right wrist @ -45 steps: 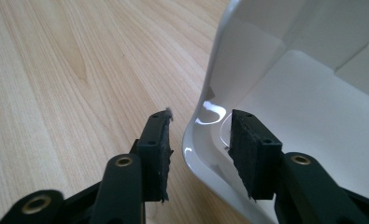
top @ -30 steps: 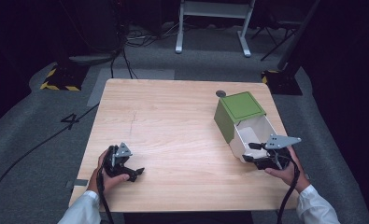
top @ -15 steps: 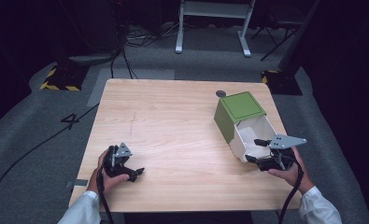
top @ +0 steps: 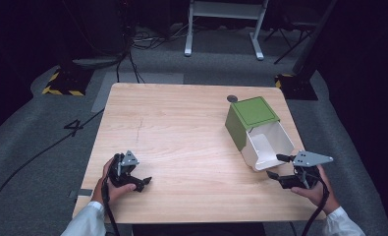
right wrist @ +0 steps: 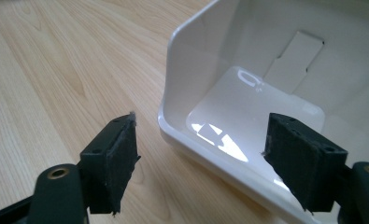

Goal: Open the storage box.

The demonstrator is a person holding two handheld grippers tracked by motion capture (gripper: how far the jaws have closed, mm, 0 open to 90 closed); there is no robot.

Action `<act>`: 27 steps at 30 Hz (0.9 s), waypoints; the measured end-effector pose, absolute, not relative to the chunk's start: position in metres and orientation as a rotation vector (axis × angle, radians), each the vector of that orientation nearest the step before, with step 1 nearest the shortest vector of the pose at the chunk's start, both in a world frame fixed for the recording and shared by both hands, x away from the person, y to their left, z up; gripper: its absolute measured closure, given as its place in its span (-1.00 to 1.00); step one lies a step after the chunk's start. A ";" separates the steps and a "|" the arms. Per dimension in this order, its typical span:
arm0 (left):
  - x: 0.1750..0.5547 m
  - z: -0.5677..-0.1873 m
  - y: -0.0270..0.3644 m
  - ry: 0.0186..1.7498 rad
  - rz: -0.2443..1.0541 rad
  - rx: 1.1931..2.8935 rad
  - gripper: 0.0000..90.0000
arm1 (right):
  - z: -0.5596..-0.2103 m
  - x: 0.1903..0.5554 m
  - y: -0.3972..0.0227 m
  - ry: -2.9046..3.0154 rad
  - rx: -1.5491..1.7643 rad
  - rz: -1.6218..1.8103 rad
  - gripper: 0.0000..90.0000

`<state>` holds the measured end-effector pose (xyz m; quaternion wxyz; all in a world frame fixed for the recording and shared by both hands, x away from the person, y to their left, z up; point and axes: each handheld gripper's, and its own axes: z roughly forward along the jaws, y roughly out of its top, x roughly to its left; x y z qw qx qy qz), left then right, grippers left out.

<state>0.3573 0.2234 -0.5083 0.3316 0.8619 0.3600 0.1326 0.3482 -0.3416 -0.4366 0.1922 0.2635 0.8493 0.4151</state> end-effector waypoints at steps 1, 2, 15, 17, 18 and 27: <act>0.357 -0.508 0.223 0.940 0.345 2.252 -1.00 | -0.438 0.347 -0.344 2.384 0.741 1.166 -0.43; 0.357 -0.508 0.223 0.941 0.346 2.252 -1.00 | -0.440 0.345 -0.346 2.385 0.746 1.165 -0.43; 0.357 -0.508 0.223 0.943 0.346 2.251 -1.00 | -0.462 0.334 -0.366 2.394 0.797 1.118 -0.43; 0.357 -0.508 0.223 0.944 0.345 2.251 -0.99 | -0.466 0.334 -0.369 2.396 0.814 1.112 -0.43; 0.357 -0.508 0.223 0.943 0.346 2.251 -0.99 | -0.469 0.334 -0.370 2.398 0.821 1.109 -0.43; 0.357 -0.508 0.223 0.943 0.347 2.251 -0.99 | -0.490 0.340 -0.382 2.405 0.893 1.050 -0.43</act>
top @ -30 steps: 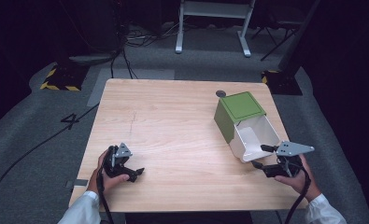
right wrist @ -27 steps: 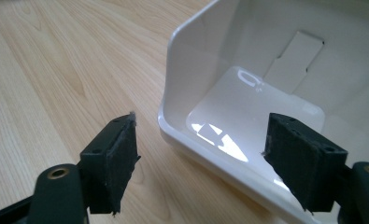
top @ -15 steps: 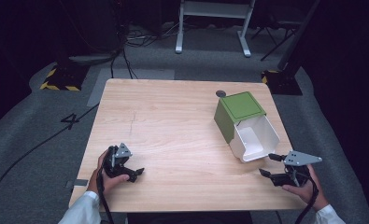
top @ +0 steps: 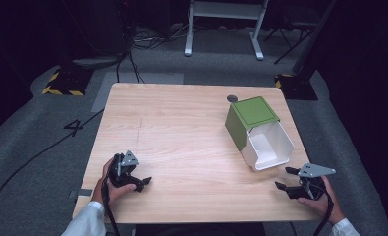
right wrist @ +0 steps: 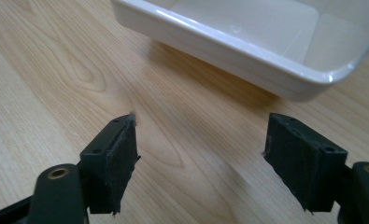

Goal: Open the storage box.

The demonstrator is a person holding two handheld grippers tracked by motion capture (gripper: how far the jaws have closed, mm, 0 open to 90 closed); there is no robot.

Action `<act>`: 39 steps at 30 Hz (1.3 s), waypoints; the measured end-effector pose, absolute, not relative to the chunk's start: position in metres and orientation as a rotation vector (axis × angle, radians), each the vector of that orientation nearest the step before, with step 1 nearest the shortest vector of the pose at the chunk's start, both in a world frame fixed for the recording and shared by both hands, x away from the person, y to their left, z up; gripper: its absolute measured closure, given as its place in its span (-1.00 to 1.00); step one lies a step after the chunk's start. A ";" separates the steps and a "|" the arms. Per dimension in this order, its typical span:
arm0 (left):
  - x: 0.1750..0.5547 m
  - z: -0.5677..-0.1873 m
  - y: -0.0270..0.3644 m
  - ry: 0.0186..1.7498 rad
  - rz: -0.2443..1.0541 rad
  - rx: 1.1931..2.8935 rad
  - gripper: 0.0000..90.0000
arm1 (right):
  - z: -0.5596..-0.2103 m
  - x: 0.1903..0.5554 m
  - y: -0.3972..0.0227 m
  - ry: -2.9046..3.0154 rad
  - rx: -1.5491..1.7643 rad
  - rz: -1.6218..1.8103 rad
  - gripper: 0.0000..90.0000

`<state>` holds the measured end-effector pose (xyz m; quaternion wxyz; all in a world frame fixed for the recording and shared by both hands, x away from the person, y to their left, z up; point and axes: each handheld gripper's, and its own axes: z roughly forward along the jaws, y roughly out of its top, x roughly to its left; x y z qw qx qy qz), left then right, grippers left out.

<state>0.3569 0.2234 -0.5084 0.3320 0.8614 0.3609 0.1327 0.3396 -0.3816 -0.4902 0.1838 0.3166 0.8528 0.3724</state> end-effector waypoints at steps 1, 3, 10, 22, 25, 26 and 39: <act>0.357 -0.508 0.223 0.943 0.347 2.251 -1.00 | -0.492 0.340 -0.384 2.402 0.902 1.047 -0.43; 0.357 -0.508 0.223 0.943 0.347 2.250 -1.00 | -0.495 0.342 -0.388 2.389 0.932 1.051 -0.43; 0.356 -0.508 0.223 0.947 0.345 2.248 -1.00 | -0.503 0.347 -0.402 2.342 1.053 1.079 -0.43; 0.356 -0.508 0.223 0.947 0.345 2.249 -0.99 | -0.507 0.347 -0.405 2.332 1.086 1.052 -0.47; 0.356 -0.508 0.223 0.947 0.346 2.248 -0.99 | -0.507 0.347 -0.405 2.332 1.084 1.051 -0.47; 0.356 -0.508 0.223 0.947 0.346 2.248 -1.00 | -0.507 0.347 -0.405 2.332 1.084 1.051 -0.47; 0.354 -0.509 0.224 0.942 0.348 2.248 -0.99 | -0.507 0.347 -0.404 2.328 1.093 1.048 -0.49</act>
